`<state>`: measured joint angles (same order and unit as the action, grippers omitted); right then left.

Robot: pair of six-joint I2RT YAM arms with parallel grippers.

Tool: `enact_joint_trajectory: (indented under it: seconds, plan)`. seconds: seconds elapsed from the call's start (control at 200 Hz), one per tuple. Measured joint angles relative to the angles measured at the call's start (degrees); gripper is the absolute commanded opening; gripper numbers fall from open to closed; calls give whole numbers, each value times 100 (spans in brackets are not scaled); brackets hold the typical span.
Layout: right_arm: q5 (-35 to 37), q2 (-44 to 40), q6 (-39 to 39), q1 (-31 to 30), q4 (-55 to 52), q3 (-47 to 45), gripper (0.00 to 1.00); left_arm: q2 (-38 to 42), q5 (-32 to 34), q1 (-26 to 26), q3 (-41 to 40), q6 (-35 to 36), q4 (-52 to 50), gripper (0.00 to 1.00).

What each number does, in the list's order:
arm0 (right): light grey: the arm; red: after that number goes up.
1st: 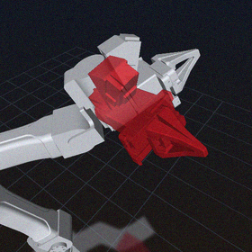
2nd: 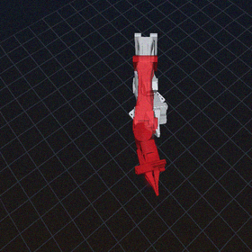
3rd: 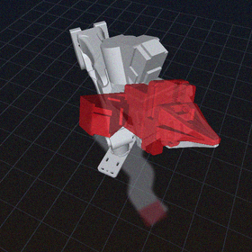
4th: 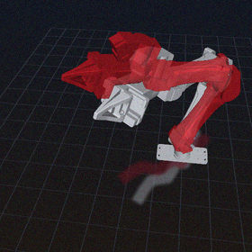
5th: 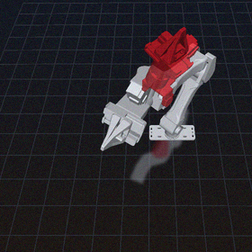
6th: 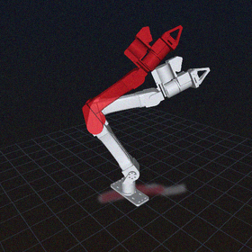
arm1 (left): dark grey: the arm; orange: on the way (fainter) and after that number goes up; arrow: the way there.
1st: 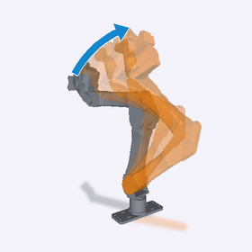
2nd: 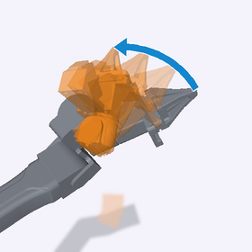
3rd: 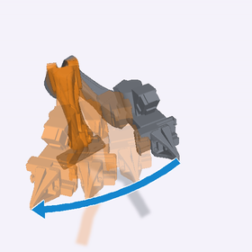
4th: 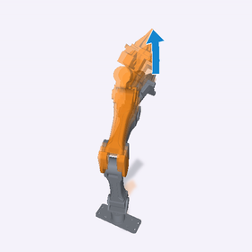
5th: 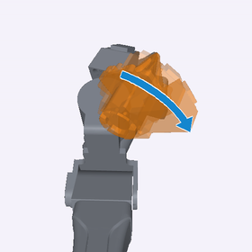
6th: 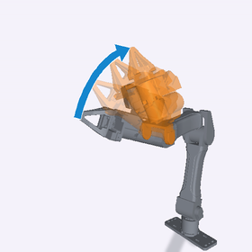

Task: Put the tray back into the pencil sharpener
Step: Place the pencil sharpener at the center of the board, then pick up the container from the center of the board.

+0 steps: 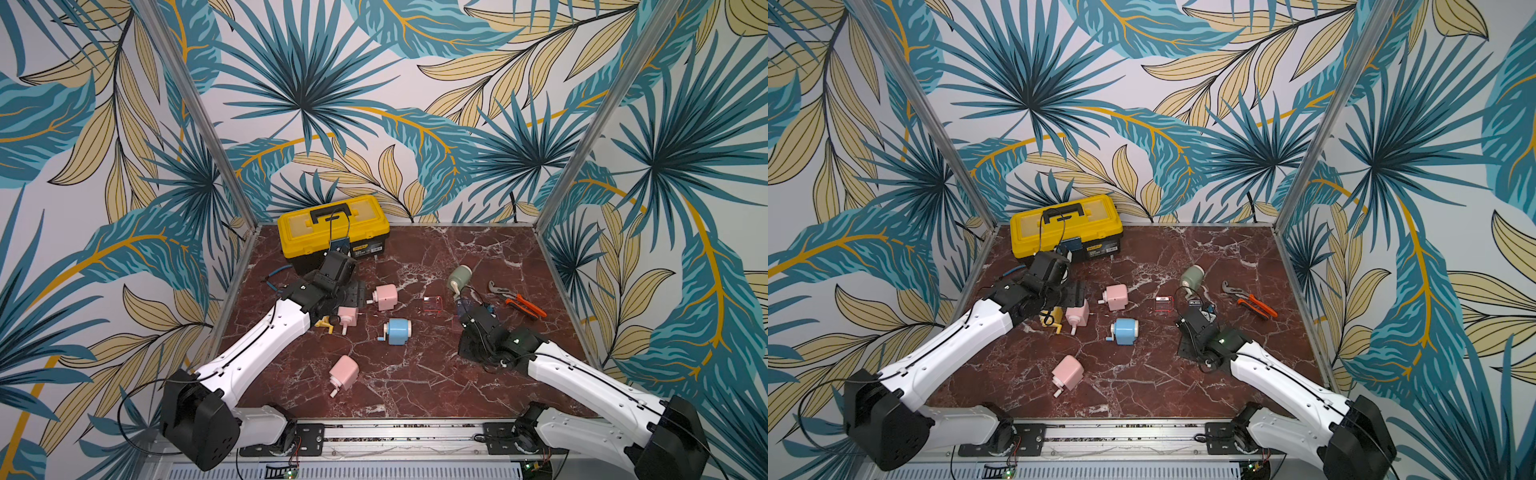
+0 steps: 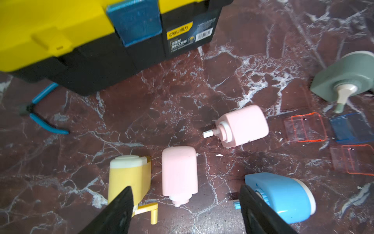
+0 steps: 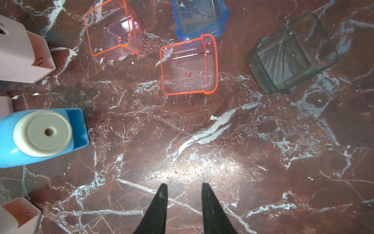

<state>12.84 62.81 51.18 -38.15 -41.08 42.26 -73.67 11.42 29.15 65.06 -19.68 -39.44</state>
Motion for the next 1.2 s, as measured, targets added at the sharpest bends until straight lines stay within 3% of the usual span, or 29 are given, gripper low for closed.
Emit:
enact_joint_trajectory:
  seconds: [0.285,0.491,0.711,1.197]
  plan:
    - [33,901,-498,841,87,485,40,555,-673,0,-195,686,702,83]
    - [-33,1672,-1078,1311,254,1005,41,892,-1132,0,-973,682,1327,83]
    - [-136,2321,-1576,1641,374,1335,41,1023,-1296,0,-1270,619,1558,82]
    - [-267,2835,-1954,1825,407,1414,25,1110,-1300,0,-1329,601,1652,82]
